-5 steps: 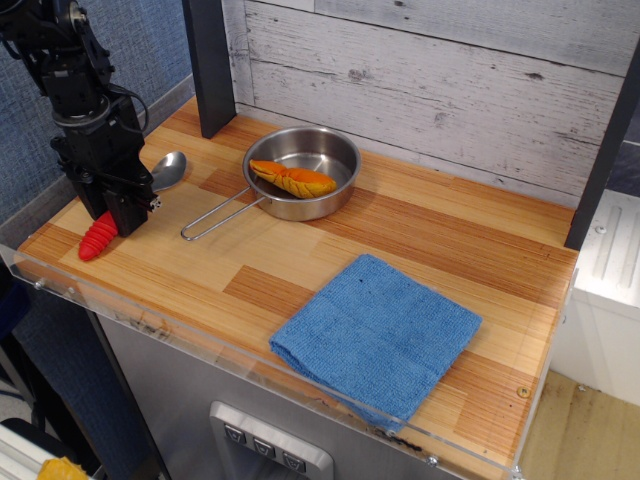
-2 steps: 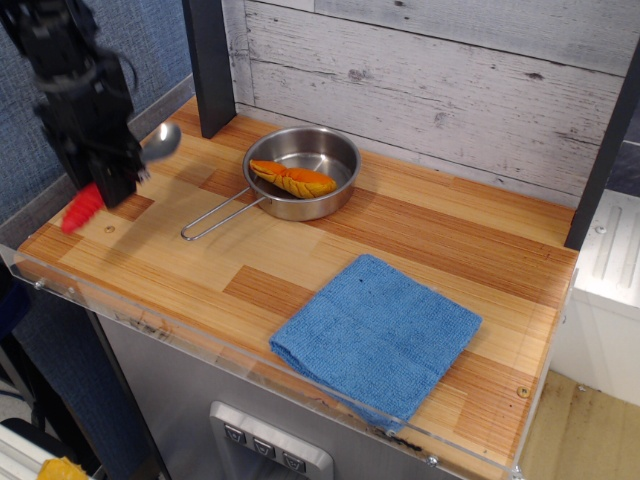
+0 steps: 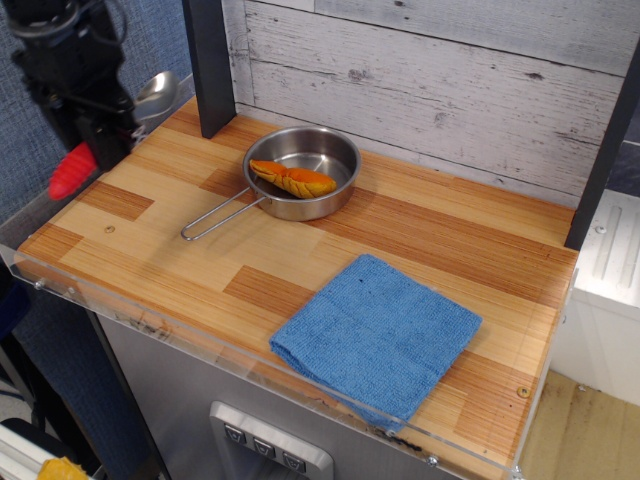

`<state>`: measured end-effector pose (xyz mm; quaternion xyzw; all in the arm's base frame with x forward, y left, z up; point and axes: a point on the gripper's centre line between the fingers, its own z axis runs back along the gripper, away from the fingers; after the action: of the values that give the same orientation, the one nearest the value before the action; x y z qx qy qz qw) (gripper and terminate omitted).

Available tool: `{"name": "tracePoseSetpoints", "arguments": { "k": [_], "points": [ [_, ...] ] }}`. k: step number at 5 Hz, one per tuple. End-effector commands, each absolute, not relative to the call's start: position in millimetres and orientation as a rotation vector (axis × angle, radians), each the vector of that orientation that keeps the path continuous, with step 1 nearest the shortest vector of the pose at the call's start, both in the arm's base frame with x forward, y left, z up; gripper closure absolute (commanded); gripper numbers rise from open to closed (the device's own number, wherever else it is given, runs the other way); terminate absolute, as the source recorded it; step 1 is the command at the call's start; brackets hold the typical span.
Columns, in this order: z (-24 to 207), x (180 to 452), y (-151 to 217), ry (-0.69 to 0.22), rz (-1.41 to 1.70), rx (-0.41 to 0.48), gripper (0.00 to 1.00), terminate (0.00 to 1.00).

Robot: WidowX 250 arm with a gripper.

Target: Place spoon on edge of napkin. spoon is on napkin's edge

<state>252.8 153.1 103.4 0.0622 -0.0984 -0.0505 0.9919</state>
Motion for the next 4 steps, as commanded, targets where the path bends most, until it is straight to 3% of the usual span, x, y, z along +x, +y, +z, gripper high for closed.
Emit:
{"name": "tracePoseSetpoints", "arguments": {
  "k": [1,4],
  "points": [
    [119,248,87,-0.263,-0.229,0.084,1.00,0.00],
    [94,290,-6,-0.231,-0.354,0.041,1.00,0.00]
  ]
}}
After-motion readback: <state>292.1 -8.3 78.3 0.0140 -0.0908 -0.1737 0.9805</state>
